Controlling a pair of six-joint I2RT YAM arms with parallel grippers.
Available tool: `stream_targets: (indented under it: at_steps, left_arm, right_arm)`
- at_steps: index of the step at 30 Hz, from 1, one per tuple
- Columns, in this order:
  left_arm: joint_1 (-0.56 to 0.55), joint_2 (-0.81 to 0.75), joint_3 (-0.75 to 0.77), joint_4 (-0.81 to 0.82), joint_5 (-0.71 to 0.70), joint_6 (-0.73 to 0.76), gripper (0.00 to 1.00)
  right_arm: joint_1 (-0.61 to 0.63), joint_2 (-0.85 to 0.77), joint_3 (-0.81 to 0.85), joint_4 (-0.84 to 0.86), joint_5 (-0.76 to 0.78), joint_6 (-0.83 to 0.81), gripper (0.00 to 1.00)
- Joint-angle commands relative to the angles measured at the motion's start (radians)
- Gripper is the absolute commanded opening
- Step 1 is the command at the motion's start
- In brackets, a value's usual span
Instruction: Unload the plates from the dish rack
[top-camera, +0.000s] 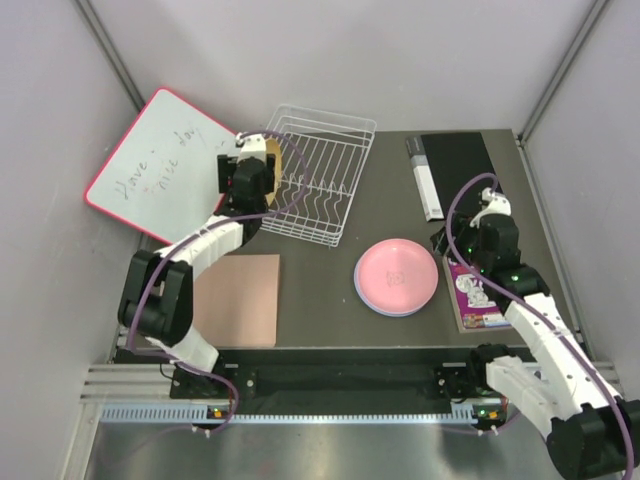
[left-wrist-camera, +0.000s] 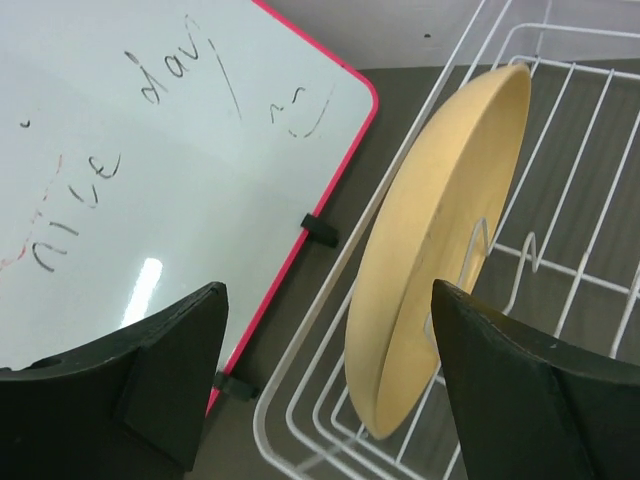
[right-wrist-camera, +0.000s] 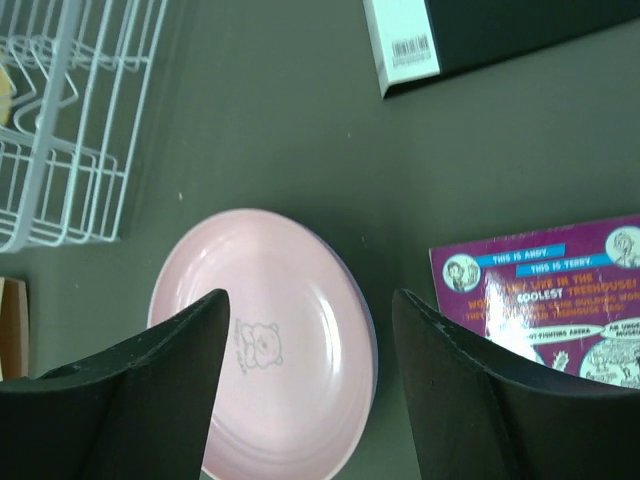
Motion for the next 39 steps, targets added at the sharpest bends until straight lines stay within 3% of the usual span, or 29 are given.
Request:
stream_targets:
  at_steps: [1, 3, 4, 6, 7, 9, 12, 16, 18, 19, 21, 23, 24, 26, 29, 31, 32, 33, 34, 35, 36, 39]
  left_arm:
    - [0.022, 0.082, 0.082, 0.143, 0.037, 0.054, 0.81]
    - [0.031, 0.126, 0.099, 0.14, 0.059, 0.05, 0.73]
    - [0.031, 0.136, 0.11, 0.14, 0.057, 0.047, 0.59]
    - [0.031, 0.142, 0.117, 0.133, 0.062, 0.036, 0.41]
    - [0.031, 0.138, 0.108, 0.136, 0.066, 0.03, 0.2]
    - [0.031, 0.116, 0.097, 0.142, 0.071, 0.014, 0.02]
    - [0.028, 0.087, 0.081, 0.145, 0.076, 0.008, 0.0]
    - [0.006, 0.049, 0.006, 0.301, 0.001, 0.063, 0.0]
    - [-0.027, 0.052, -0.016, 0.387, -0.088, 0.161, 0.0]
    - [-0.044, 0.058, -0.024, 0.439, -0.201, 0.212, 0.0]
    - [-0.095, 0.09, -0.038, 0.664, -0.289, 0.397, 0.0]
    - [-0.136, 0.125, -0.048, 0.893, -0.389, 0.578, 0.0]
    - [-0.148, 0.131, -0.044, 0.947, -0.412, 0.629, 0.0]
    - [-0.182, 0.13, -0.035, 0.998, -0.437, 0.712, 0.0]
    - [-0.23, 0.052, -0.025, 0.889, -0.431, 0.656, 0.0]
    - [-0.25, -0.011, 0.011, 0.563, -0.399, 0.532, 0.0]
    - [-0.256, -0.08, 0.042, 0.398, -0.362, 0.313, 0.0]
    - [-0.256, -0.111, 0.107, 0.187, -0.19, 0.193, 0.0]
    - [-0.253, -0.137, 0.131, -0.057, -0.117, 0.089, 0.0]
    - [-0.254, -0.178, 0.143, -0.14, -0.072, -0.056, 0.0]
    - [-0.256, -0.203, 0.136, -0.192, 0.083, -0.144, 0.0]
    - [-0.256, -0.263, 0.085, -0.268, 0.264, -0.353, 0.0]
  right_arm:
    - [0.011, 0.023, 0.053, -0.004, 0.019, -0.025, 0.67]
    - [0.011, 0.051, 0.055, 0.009, 0.01, -0.02, 0.67]
    - [0.011, 0.058, 0.055, 0.014, 0.01, -0.019, 0.67]
    - [0.011, 0.075, 0.055, 0.017, 0.005, -0.02, 0.67]
    - [0.012, 0.078, 0.055, 0.019, 0.008, -0.022, 0.67]
    - [0.012, 0.081, 0.055, 0.022, 0.01, -0.027, 0.67]
    - [0.011, 0.078, 0.044, 0.031, 0.013, -0.03, 0.67]
    - [0.012, 0.072, 0.03, 0.034, 0.006, -0.027, 0.68]
    - [0.011, 0.066, 0.024, 0.031, 0.003, -0.025, 0.68]
    - [0.011, 0.055, 0.016, 0.029, 0.005, -0.024, 0.68]
    - [0.011, 0.043, 0.012, 0.026, 0.003, -0.024, 0.7]
    - [0.011, 0.028, 0.006, 0.025, -0.003, -0.022, 0.8]
    - [0.011, 0.022, 0.004, 0.023, -0.004, -0.02, 0.87]
    - [0.011, 0.003, -0.002, 0.023, -0.016, -0.025, 0.9]
    - [0.011, -0.032, -0.01, 0.035, -0.023, -0.028, 0.92]
    - [0.011, -0.06, -0.014, 0.051, -0.067, -0.031, 0.92]
    - [0.011, -0.066, -0.014, 0.058, -0.099, -0.03, 0.92]
    - [0.011, -0.072, -0.016, 0.084, -0.118, -0.028, 0.92]
    - [0.011, -0.078, -0.017, 0.1, -0.138, -0.024, 0.92]
    - [0.012, -0.08, -0.016, 0.115, -0.176, -0.008, 0.92]
    - [0.012, -0.077, -0.016, 0.164, -0.203, -0.002, 0.91]
    - [0.011, -0.058, -0.02, 0.239, -0.285, 0.047, 0.92]
